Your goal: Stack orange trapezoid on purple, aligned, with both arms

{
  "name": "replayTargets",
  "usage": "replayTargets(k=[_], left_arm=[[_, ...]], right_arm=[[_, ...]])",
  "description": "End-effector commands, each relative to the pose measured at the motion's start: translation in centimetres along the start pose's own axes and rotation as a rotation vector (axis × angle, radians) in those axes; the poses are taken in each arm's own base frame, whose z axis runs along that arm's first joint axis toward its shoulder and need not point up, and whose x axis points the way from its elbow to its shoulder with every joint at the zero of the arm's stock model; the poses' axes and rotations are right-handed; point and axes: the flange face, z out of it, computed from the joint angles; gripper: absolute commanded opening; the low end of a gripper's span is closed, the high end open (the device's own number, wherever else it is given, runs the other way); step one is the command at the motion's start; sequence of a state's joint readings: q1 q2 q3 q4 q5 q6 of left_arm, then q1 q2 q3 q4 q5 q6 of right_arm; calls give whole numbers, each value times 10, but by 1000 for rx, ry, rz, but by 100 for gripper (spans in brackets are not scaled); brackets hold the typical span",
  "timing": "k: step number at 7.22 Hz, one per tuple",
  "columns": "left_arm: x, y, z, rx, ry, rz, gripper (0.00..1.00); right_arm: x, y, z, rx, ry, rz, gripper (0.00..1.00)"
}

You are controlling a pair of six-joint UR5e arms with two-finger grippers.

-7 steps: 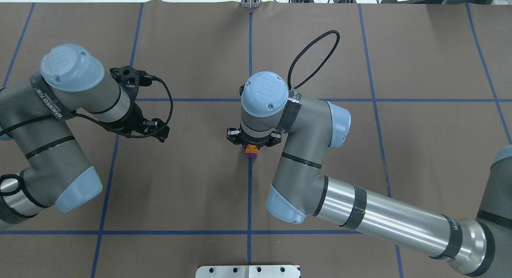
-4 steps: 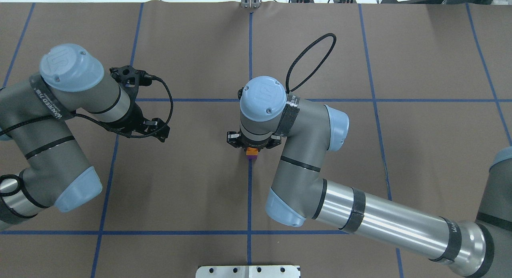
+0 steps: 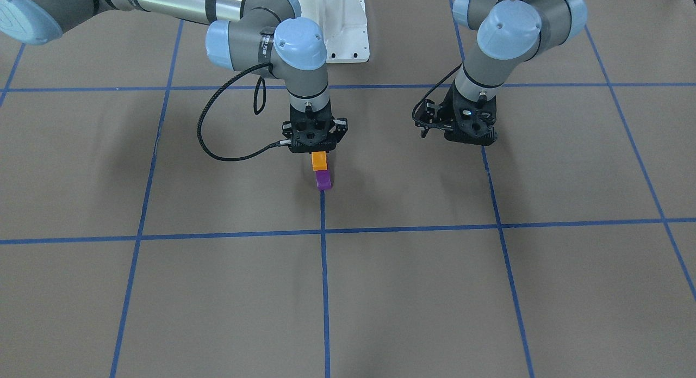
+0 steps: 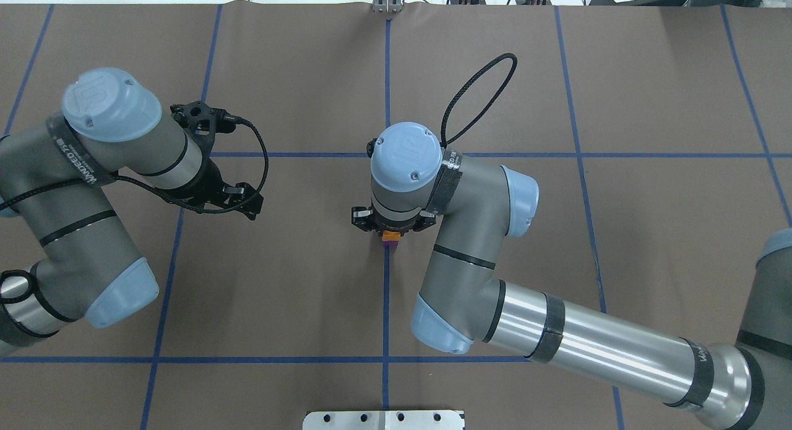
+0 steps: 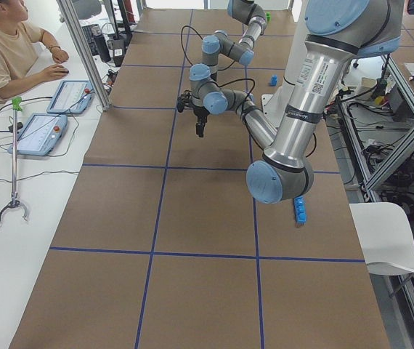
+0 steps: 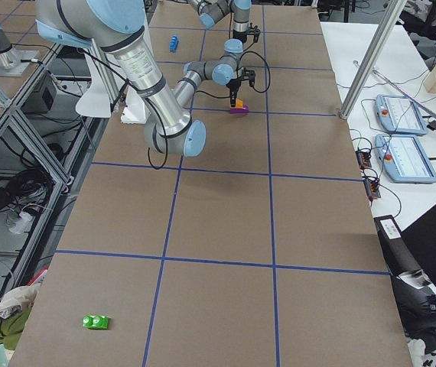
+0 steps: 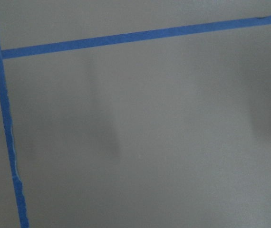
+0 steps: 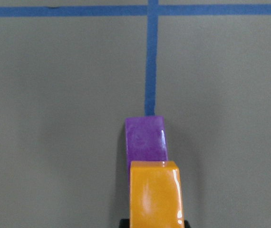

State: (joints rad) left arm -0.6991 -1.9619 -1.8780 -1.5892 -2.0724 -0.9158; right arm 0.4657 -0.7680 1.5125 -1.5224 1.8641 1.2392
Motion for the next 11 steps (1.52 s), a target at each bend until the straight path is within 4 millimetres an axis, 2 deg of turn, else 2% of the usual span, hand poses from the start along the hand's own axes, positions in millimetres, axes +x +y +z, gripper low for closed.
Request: replayTargets(k=[1,2,3,4,5,6,7,8,10,11], left_arm=[[1,0,0,0,1,0,100],[1,0,0,0,1,0,100],[1,0,-2,1,4,0,100],[1,0,-5,6,7,0,100],[-1,-2,-9,12,9,3,100],[-15,-9,-21,30,8,-10,100],[-37,-12,-26,39,-10,11,100],[-75,-11,-32,46,-41,62,100],[-175,-10,-57,44,-94,162,100],[-232,-6,-74,17,-63,177,100]], right_arm=[[-4,1,-3,23,1,-6,100],[-1,-8,-16,30,-16,2,100],[5,-15,-54,36,-31,18,100],[25,-20,-102,23,-21,55,100],[59,-26,-132,24,-3,93,100],[119,-32,-144,28,0,120,100],[198,-41,-148,8,29,93,100],[286,-61,-158,-36,45,38,100],[463,-86,-187,-91,30,-65,100],[542,-91,-192,-108,20,-111,100]])
